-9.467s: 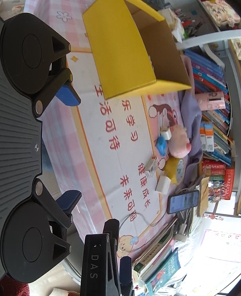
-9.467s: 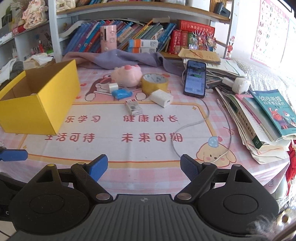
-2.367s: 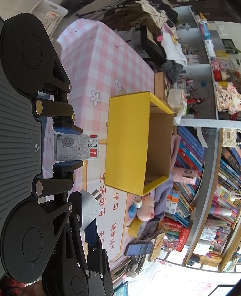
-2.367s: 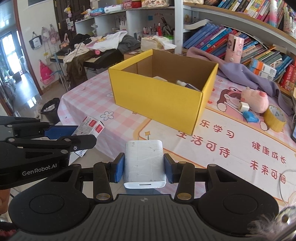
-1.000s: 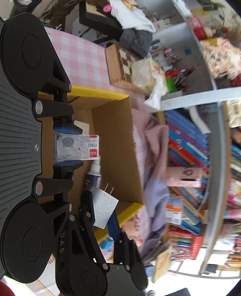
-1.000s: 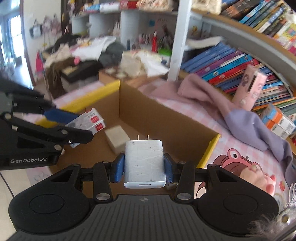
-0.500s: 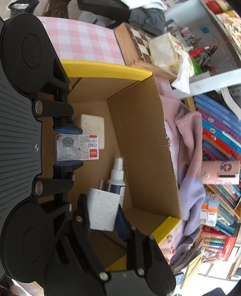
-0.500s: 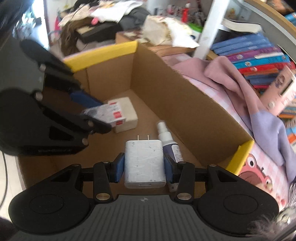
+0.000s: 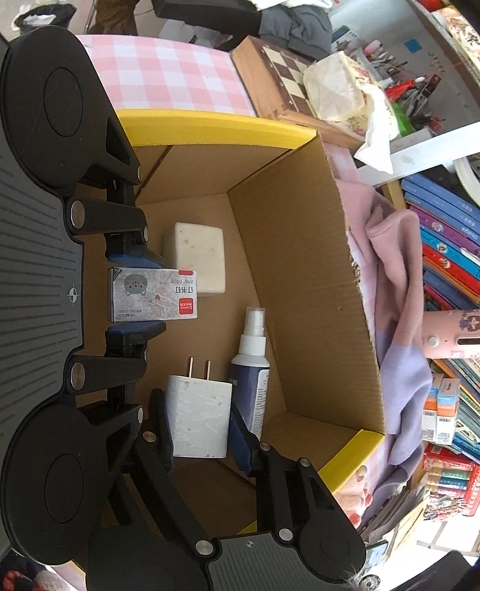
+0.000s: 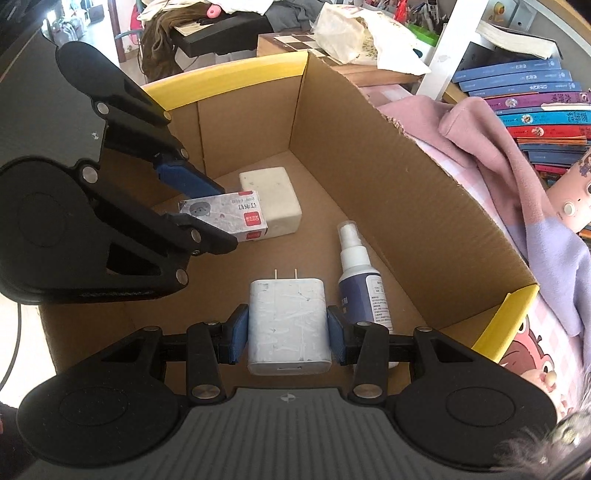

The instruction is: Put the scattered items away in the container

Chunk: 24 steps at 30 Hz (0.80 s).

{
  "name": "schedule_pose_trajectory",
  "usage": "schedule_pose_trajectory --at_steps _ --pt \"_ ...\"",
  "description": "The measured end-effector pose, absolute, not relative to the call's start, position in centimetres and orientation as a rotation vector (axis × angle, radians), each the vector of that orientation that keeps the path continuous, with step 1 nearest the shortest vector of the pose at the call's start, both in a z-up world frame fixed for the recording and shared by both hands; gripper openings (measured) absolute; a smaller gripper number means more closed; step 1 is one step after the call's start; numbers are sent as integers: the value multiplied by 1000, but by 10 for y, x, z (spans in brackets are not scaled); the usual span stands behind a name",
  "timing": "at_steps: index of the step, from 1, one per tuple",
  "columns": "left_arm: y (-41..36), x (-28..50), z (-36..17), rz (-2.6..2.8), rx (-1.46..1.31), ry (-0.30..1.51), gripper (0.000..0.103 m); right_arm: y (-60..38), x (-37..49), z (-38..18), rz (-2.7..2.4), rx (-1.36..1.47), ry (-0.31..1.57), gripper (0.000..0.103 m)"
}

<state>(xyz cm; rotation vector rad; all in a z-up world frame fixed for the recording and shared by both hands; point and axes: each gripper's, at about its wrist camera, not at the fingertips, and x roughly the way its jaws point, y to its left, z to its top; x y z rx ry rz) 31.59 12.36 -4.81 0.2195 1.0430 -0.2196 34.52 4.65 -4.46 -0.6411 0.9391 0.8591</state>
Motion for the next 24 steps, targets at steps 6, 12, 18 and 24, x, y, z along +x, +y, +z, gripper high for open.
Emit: schedule_pose_trajectory --at_steps 6,12,18,24 --pt "125 310 -43 -216 198 994 51 40 349 -40 853 -571 947 45" --pt "129 294 -28 -170 173 907 59 30 342 -28 853 -508 890 59" --pt "126 271 -2 -123 176 811 60 18 325 -5 834 -451 822 59" --pt "123 243 26 -100 127 725 63 -1 301 22 778 -402 727 59"
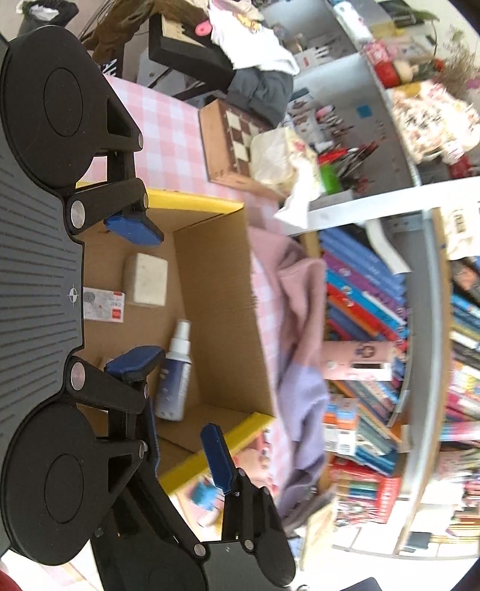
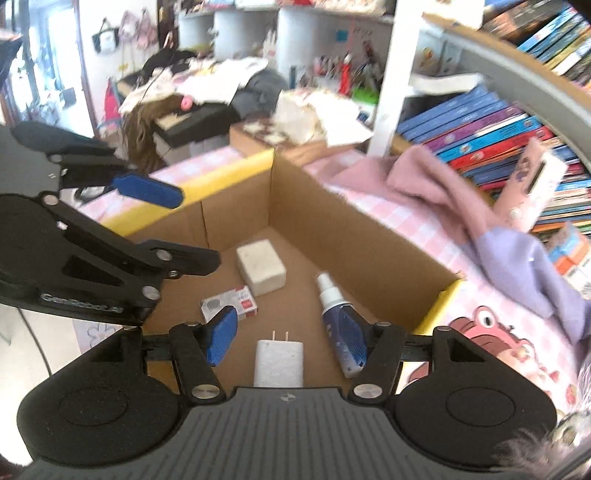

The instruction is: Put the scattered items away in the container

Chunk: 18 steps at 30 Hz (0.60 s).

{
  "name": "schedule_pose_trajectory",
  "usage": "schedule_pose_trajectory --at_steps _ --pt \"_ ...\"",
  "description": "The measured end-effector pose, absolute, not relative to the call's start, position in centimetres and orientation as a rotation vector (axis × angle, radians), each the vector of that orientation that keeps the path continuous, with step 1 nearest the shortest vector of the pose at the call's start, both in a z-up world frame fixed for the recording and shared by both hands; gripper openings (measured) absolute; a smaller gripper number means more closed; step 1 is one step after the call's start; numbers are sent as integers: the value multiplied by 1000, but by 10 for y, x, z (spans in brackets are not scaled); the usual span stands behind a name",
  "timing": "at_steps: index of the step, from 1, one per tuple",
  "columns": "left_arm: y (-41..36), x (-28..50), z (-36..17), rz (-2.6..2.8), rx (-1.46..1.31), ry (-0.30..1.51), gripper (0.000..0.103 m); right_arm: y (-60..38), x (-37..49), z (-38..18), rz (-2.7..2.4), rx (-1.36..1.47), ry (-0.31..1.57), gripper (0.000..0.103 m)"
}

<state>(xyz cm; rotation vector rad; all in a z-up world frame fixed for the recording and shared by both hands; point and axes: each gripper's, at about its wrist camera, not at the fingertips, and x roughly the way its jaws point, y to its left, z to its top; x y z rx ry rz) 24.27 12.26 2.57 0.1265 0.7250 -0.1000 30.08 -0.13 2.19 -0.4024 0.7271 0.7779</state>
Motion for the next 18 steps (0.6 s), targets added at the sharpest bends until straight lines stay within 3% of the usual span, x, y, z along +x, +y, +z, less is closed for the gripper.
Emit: schedule_pose_trajectory --at_steps 18 --pt "114 128 47 27 78 591 70 -88 202 54 486 -161 574 59"
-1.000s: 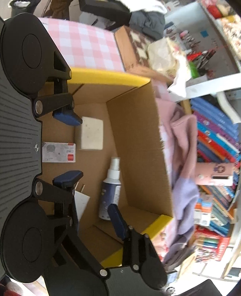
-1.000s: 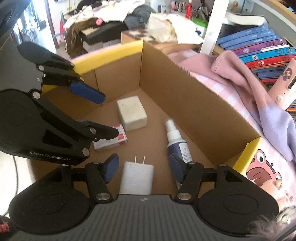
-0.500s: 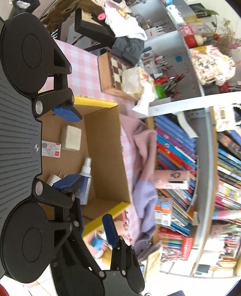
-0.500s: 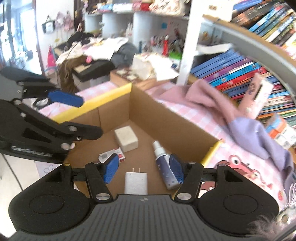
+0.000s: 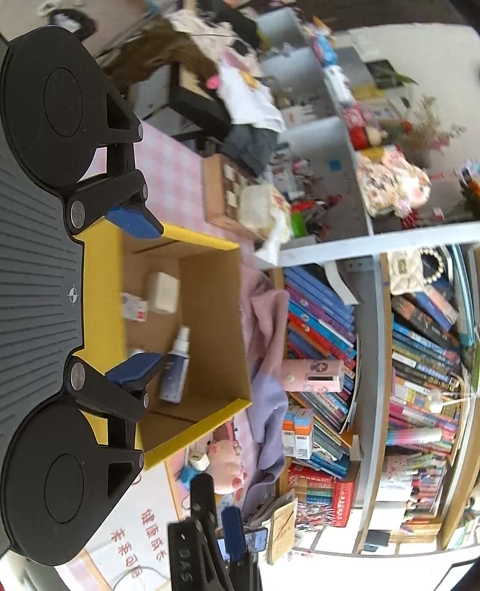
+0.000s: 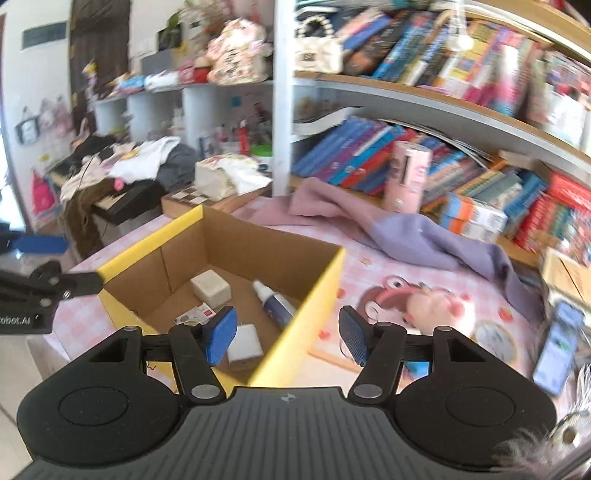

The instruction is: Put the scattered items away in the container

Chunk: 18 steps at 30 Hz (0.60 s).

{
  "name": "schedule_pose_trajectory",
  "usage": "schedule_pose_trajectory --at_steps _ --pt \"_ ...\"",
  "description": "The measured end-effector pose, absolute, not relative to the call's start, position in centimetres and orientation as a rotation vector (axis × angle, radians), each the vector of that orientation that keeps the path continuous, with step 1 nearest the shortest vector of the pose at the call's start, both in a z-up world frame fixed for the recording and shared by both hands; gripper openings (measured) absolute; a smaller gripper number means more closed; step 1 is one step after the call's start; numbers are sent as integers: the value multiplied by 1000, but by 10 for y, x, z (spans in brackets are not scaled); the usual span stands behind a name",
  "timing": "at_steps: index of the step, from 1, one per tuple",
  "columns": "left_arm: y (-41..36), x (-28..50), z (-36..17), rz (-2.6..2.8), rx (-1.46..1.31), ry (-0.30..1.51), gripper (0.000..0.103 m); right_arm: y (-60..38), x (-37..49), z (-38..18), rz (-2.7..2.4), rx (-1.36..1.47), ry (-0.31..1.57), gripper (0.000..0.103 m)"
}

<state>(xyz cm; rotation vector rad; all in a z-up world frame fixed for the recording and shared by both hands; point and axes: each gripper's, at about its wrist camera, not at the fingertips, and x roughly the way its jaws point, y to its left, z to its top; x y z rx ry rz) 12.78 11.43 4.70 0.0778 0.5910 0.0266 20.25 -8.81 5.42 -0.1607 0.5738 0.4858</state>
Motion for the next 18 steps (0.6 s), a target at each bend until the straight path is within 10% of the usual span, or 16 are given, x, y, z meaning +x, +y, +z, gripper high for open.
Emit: schedule_pose_trajectory --at_steps 18 --pt "83 34 15 79 0 639 75 -102 76 24 409 -190 517 73"
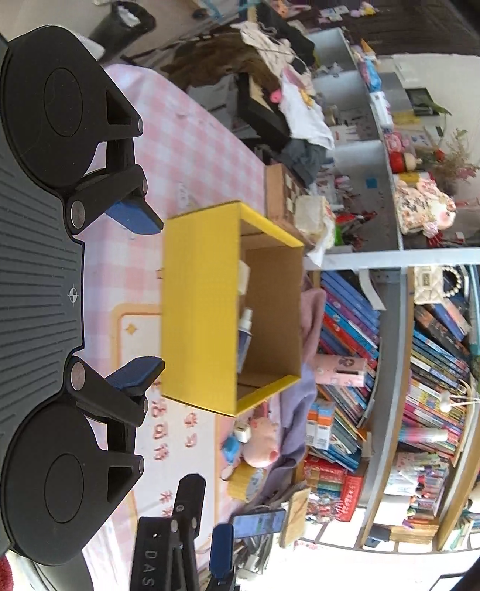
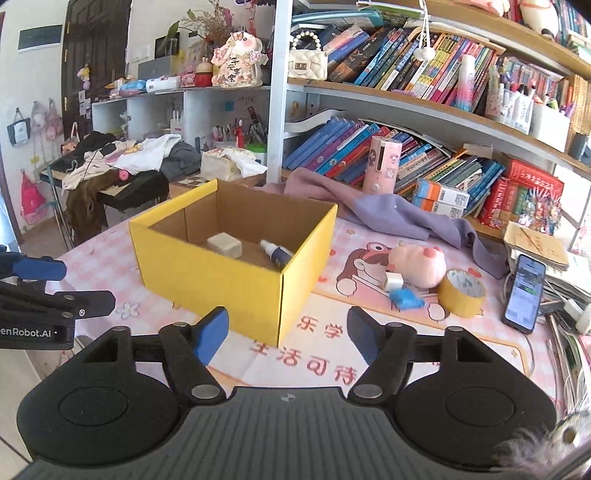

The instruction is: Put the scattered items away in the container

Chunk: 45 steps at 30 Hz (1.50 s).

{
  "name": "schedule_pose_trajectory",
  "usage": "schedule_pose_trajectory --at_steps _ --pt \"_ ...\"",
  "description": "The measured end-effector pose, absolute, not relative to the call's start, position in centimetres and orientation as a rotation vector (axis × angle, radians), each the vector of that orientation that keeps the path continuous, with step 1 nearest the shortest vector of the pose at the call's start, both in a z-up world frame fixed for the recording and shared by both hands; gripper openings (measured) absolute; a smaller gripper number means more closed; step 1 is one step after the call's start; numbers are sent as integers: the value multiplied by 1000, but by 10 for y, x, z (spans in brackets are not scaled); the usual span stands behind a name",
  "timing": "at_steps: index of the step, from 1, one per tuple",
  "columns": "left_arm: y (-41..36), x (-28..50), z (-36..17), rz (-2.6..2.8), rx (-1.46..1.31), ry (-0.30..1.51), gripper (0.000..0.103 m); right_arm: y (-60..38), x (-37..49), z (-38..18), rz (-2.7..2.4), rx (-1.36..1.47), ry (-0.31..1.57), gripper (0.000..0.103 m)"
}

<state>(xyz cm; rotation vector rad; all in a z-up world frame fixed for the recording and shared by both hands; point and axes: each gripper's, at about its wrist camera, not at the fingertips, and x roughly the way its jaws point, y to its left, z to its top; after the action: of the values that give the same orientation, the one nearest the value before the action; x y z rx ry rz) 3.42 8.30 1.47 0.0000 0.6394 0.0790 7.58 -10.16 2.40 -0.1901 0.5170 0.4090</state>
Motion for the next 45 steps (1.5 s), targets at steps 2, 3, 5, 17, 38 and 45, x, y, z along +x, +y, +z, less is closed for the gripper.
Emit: schedule_pose_trajectory --at_steps 2,3,5,17,38,45 --pt "80 27 9 92 -3 645 75 -102 66 17 390 -199 512 74" --pt "78 23 7 95 -3 650 75 -102 62 14 387 -197 520 75" --pt "75 17 2 94 6 660 75 -102 55 8 392 -190 540 76" --pt "54 11 -12 33 37 712 95 -111 36 -7 383 -225 614 85" --pt "5 35 -26 -105 106 776 97 -159 51 -18 209 -206 681 87" --pt "-5 47 -27 -105 115 793 97 -170 68 -19 208 -187 701 87"
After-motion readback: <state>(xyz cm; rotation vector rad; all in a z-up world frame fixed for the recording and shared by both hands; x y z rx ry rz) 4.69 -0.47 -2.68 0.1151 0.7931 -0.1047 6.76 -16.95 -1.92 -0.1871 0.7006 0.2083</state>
